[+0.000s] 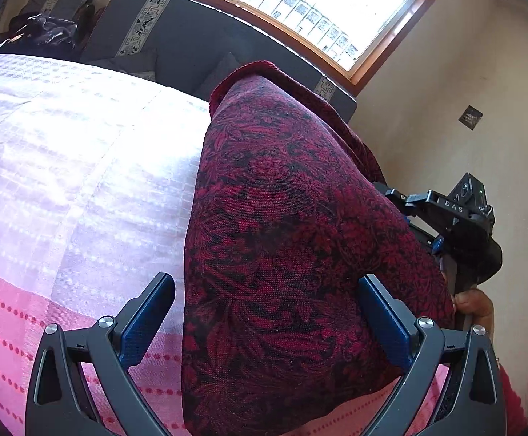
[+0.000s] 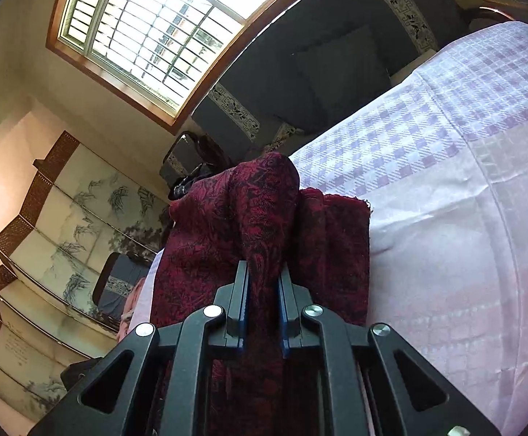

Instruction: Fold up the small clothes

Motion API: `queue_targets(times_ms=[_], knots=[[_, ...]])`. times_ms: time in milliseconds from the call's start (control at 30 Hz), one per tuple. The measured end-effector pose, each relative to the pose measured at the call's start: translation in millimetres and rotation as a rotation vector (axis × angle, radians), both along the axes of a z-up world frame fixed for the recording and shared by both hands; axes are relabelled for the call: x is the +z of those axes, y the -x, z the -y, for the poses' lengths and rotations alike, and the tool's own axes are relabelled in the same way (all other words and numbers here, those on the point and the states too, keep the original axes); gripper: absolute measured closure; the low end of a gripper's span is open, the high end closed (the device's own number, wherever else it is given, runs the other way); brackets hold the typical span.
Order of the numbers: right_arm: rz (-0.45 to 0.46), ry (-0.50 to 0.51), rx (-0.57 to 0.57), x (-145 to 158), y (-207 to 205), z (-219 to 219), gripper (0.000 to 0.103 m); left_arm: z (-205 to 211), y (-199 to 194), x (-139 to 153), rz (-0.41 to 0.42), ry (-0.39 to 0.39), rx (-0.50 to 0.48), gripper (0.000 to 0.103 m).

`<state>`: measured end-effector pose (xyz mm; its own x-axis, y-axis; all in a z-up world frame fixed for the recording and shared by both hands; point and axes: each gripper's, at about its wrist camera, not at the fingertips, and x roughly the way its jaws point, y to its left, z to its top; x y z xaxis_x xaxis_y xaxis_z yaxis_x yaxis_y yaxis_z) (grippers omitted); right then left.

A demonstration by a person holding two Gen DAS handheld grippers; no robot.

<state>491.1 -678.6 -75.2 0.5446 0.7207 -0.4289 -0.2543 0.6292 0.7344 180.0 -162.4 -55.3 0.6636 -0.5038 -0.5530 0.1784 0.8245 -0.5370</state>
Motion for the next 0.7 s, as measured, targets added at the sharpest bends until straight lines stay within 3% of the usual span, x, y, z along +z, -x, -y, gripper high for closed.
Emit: queue_targets(times_ms=[100, 233, 367, 500, 567, 633, 667, 700], knots=[[-0.029, -0.035, -0.032, -17, -2, 9, 0.09, -1, 0, -2, 0.005, -0.01, -0.011, 0.003], [-0.003, -0.068, -0.038, -7, 1, 11, 0.081, -3, -1, -3, -0.005, -0.001, -0.009, 0.003], [0.035, -0.047, -0.029, 15, 15, 14, 0.061, -1, -3, -2, -0.009, 0.003, -0.013, 0.003], [0.031, -0.008, 0.015, 24, 29, 10, 0.052, 1, -2, -1, -0.012, 0.005, -0.016, 0.003], [-0.007, 0.065, 0.019, 21, 30, 2, 0.052, 2, -2, -1, -0.013, 0.006, -0.016, 0.003], [-0.005, 0.073, 0.045, 16, 34, -6, 0.056, 2, -3, -1, -0.014, 0.006, -0.015, 0.003], [-0.002, 0.092, 0.044, 16, 35, -10, 0.077, 2, -3, -2, -0.017, 0.007, -0.015, 0.003], [-0.006, 0.109, 0.043, 15, 35, -12, 0.088, 2, -3, -2, -0.021, 0.008, -0.012, 0.003]])
